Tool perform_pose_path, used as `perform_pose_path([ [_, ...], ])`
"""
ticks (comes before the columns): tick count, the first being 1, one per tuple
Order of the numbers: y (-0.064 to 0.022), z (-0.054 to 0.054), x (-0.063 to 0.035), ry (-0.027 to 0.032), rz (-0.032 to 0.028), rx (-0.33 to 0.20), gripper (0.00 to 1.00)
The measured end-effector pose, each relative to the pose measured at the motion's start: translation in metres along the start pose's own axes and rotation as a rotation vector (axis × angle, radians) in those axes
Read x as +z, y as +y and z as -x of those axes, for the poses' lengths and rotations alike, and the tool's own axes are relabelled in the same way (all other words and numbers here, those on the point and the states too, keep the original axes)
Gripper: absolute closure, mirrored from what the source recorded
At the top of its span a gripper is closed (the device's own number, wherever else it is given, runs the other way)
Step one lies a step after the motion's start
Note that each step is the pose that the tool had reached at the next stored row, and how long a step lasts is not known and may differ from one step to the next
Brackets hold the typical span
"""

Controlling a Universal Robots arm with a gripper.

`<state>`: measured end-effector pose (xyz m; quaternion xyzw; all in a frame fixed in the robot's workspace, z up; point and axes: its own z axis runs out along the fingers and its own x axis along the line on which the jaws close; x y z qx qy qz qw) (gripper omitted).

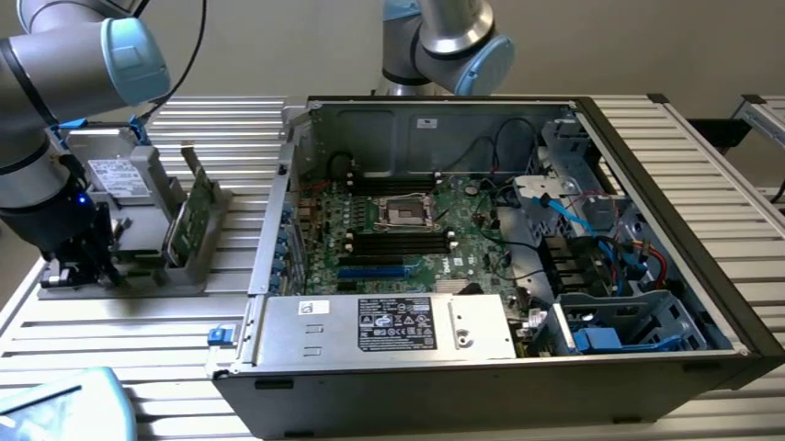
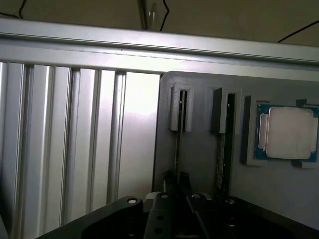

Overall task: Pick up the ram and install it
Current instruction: 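Pick up the ram and move it above insertion slot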

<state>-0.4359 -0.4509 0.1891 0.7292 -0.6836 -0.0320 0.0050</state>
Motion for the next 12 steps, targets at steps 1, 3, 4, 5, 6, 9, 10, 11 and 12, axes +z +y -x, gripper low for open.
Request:
perform_pose_path([
  [1,0.0001,0.000,-0.0009,0.0001,0.0002,0.000,0.86],
  [3,0.0002,0.000,-0.0038,-0.0003,0.0002,0.000,0.86],
  [4,0.0003,0.000,-0.0054,-0.0005,0.0001,0.000,0.86],
  [5,0.0004,0.000,-0.0073,-0.0007,0.0001,0.000,0.86],
  [6,0.0005,0.000,-0.0091,-0.0010,0.0001,0.000,0.86],
  [9,0.0008,0.001,-0.0145,-0.0018,0.0000,0.000,0.86],
  [10,0.0009,0.001,-0.0166,-0.0020,0.0001,0.000,0.86],
  [11,0.0010,0.001,-0.0188,-0.0025,-0.0001,0.000,0.86],
  [12,0.0011,0.001,-0.0212,-0.0028,0.0000,0.000,0.86],
])
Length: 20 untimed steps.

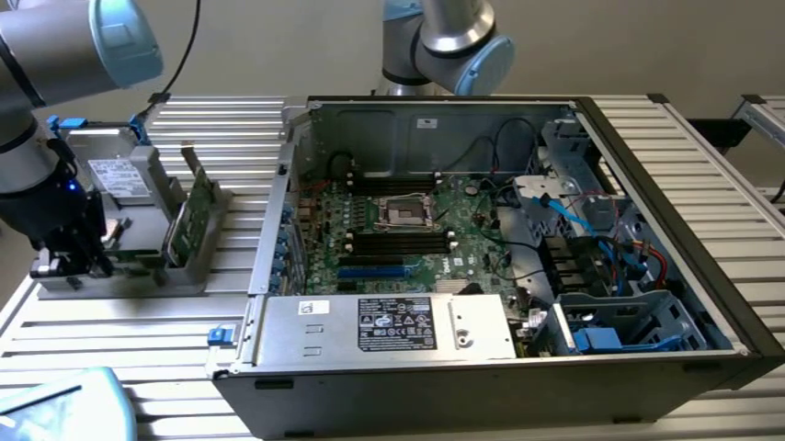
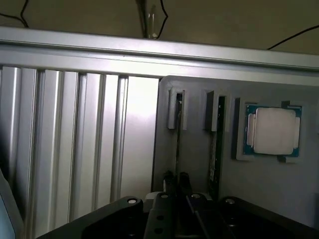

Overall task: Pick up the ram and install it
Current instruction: 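Pick up the ram and move it above insertion slot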

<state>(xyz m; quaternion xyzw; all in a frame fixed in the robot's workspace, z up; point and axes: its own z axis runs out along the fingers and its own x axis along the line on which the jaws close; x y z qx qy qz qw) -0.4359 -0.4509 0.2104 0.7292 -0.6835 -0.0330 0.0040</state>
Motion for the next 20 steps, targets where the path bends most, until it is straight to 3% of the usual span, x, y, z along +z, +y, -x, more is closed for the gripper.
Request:
perform_pose_path([
  [10,-0.0022,0.001,-0.0317,-0.0062,-0.0002,0.000,0.86],
  [20,-0.0263,0.001,-0.0594,-0.0265,-0.0015,-0.002,0.86],
])
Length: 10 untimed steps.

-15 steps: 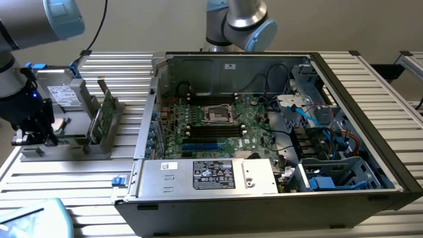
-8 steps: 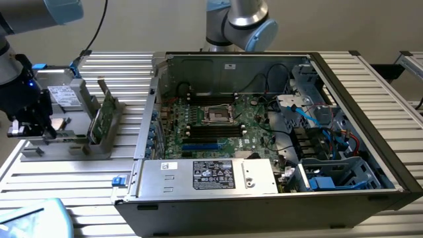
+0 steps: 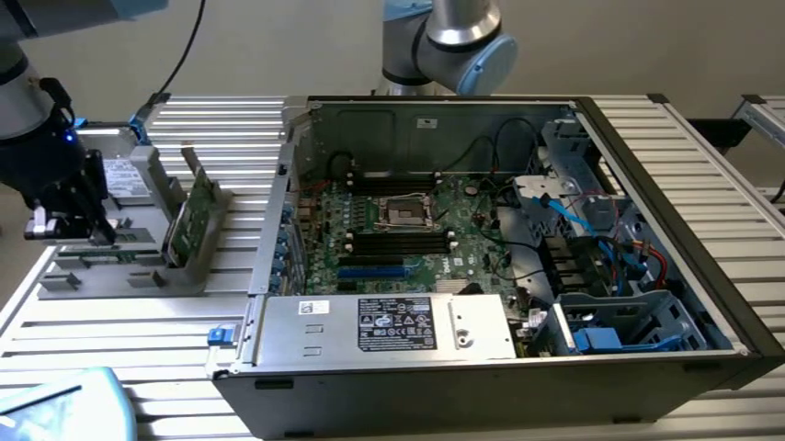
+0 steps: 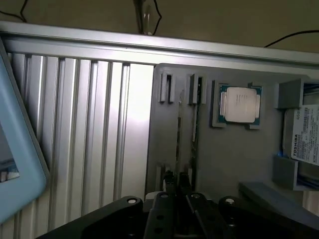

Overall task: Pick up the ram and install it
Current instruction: 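Pick up the ram and move it above insertion slot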

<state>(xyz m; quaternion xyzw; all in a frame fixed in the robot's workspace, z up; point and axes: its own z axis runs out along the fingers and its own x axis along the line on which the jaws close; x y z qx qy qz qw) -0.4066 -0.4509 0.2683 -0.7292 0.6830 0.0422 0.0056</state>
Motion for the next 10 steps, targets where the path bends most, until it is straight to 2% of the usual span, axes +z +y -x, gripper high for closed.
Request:
perform_pose_path([
  [10,-0.0189,0.001,-0.0298,-0.0122,-0.0010,-0.001,0.86],
])
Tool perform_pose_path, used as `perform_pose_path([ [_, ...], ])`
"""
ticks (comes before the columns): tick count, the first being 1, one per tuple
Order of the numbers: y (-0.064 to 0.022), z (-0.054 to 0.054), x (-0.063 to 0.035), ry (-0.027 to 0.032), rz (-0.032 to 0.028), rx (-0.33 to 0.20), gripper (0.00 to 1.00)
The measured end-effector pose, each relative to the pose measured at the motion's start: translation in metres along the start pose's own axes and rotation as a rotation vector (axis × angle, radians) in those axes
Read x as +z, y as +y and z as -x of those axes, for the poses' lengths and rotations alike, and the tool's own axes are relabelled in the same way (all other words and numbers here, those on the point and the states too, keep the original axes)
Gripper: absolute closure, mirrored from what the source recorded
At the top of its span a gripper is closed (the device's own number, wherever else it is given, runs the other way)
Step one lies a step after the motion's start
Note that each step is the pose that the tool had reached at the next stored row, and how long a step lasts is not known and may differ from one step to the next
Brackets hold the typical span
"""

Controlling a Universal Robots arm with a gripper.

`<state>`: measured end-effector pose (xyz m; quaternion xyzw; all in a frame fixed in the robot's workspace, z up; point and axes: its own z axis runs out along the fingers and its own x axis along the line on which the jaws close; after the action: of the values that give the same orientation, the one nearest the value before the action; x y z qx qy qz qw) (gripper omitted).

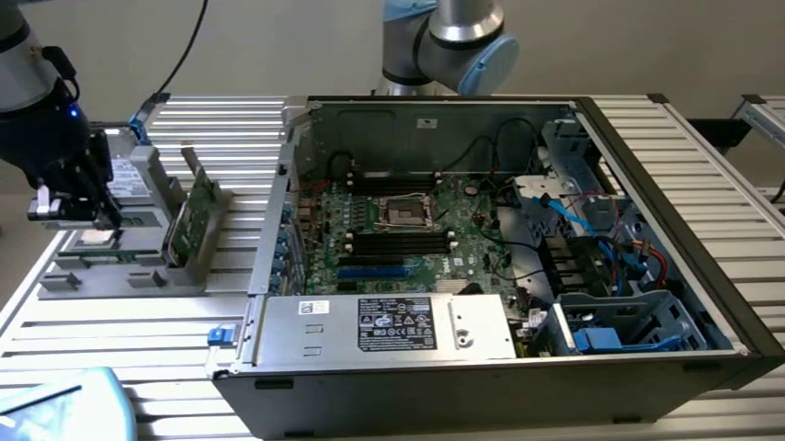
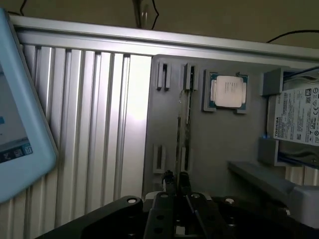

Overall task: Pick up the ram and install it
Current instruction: 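Pick up the ram and move it above insertion slot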

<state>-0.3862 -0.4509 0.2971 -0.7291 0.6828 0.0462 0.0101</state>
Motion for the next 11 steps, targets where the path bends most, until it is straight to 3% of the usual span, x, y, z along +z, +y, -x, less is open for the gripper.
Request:
perform_pose_path([
  [7,-0.0210,0.000,-0.0201,-0.0137,-0.0006,-0.001,0.86],
  [11,-0.0354,0.000,-0.0308,-0.0247,-0.0010,-0.001,0.86],
])
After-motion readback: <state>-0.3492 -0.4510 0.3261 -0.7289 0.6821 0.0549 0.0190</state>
